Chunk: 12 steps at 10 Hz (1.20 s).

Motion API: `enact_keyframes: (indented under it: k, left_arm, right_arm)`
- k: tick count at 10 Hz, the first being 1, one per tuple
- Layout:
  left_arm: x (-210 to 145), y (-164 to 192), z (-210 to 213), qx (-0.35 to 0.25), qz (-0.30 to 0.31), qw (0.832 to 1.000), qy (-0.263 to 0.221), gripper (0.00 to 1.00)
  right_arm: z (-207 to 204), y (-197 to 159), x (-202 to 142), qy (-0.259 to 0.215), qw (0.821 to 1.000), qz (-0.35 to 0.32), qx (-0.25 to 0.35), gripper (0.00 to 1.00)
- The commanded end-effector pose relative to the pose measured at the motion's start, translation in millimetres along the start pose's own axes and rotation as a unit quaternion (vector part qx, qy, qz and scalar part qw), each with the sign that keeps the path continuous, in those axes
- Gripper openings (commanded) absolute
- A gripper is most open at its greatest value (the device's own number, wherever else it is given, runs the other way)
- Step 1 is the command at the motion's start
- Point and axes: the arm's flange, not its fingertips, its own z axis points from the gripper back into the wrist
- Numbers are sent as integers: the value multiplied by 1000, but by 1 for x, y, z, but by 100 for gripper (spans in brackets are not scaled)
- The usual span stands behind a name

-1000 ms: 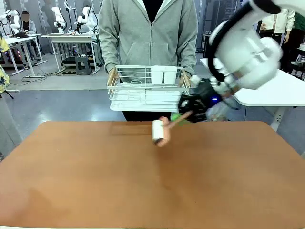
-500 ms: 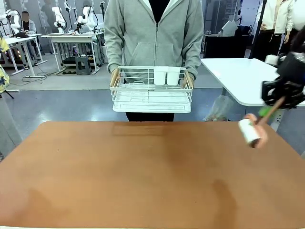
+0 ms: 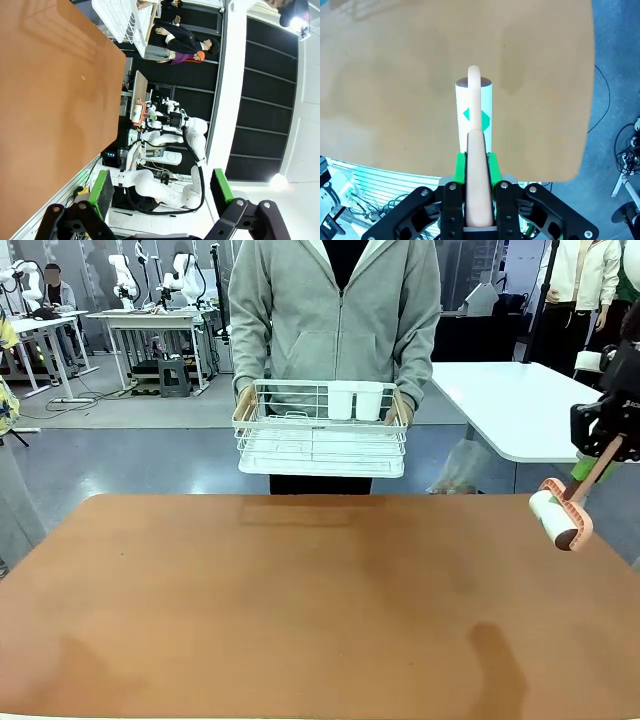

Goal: Clean the table.
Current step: Clean the table with the Lint Roller when the human lifts the Dish drying rack, then place the Lint Roller down when the Dish drying rack is positioned in the middle of the table.

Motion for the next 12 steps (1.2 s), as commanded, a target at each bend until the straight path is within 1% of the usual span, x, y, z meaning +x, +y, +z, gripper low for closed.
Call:
enact_keyframes:
  k: [1,12]
  left_arm:
    - [-4,0,2,2,-4,1000,5,100]
    - [-4,0,2,2,-4,1000,5,100]
  right_arm:
    - [-2,1,-5,-13,1000,2,10,21]
    - [-2,1,-5,-13,1000,2,10,21]
